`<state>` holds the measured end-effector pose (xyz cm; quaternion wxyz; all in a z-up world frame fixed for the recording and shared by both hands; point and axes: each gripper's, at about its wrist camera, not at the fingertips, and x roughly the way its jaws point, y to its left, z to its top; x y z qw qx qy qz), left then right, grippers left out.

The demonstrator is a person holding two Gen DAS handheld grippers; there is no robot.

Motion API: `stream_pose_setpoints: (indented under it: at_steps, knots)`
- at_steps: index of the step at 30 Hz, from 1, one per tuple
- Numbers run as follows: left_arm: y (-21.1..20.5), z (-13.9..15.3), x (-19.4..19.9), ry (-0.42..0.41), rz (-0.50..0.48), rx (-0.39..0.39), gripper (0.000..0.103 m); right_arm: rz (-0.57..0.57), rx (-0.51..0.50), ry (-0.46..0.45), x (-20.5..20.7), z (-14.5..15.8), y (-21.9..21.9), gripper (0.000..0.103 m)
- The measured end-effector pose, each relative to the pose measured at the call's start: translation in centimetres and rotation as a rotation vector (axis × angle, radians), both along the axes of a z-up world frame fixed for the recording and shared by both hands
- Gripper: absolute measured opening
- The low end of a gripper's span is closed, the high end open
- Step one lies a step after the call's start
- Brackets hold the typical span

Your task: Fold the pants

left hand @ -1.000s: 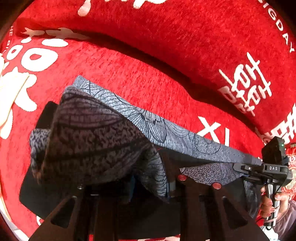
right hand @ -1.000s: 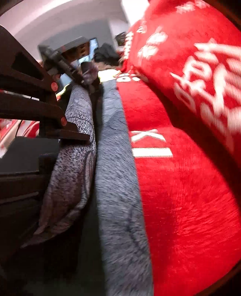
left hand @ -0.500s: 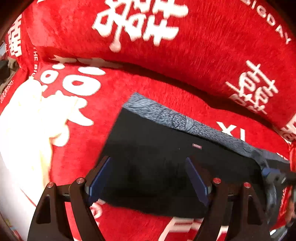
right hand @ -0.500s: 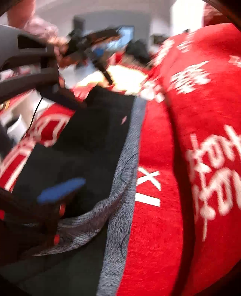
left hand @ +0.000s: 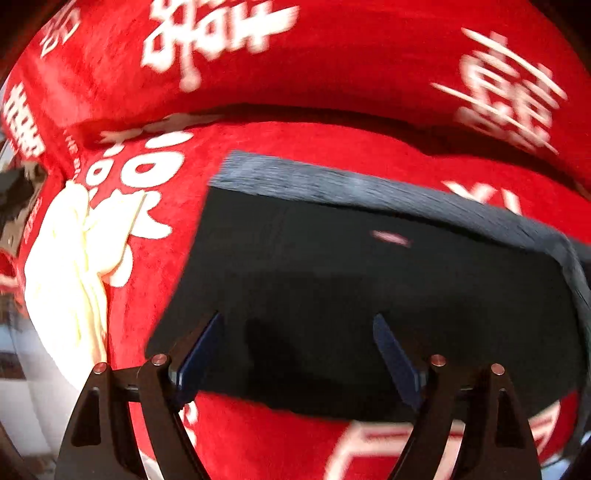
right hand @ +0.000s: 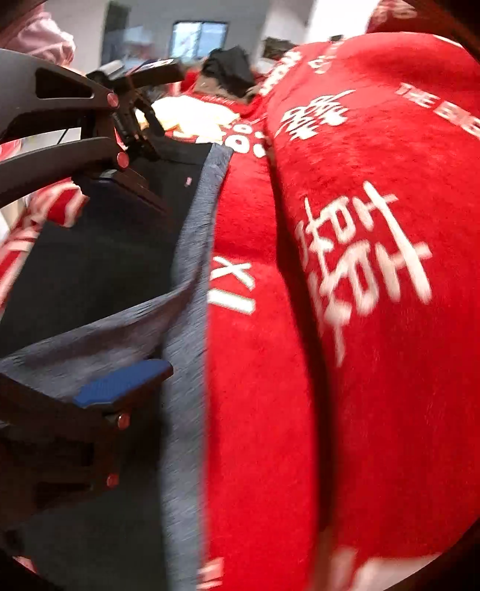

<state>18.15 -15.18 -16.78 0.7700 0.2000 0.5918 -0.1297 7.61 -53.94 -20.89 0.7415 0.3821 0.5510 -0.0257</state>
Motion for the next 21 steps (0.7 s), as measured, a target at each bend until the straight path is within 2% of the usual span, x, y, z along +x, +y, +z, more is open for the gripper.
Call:
stream_pose_setpoints:
  at_steps: [2,5,8,12,17,21]
  knots:
    - [-1.7,0.9,-1.3,0.009,-0.034,-0.007,0.084,-0.053,0.024,0.023,-3.1,0.4,-0.9,0.08]
    - [-5.2,1.4,-4.5,0.053,-0.114,-0.06,0.084,-0.141,0.032,0.025,-9.2,1.9,-1.8,0.08]
    - [-9.1,1.6,-7.8,0.11,-0.212,-0.125,0.084,-0.242,0.008,0.058,-15.4,2.5,-1.4,0.08]
    - [-15.1,1.8,-12.3,0.161,-0.395,-0.243,0.084,-0.399,-0.036,0.145,-24.3,2.5,0.0,0.08]
    - [-18.7,1.7,-14.7,0.202,-0.459,-0.307,0.084,-0.642,-0.081,0.233,-35.2,2.1,1.5,0.08]
    - [-19.7,0.9,-15.2,0.178,-0.5,-0.294,0.084,-0.687,-0.109,0.296,-39.4,-0.1,2.2,0.08]
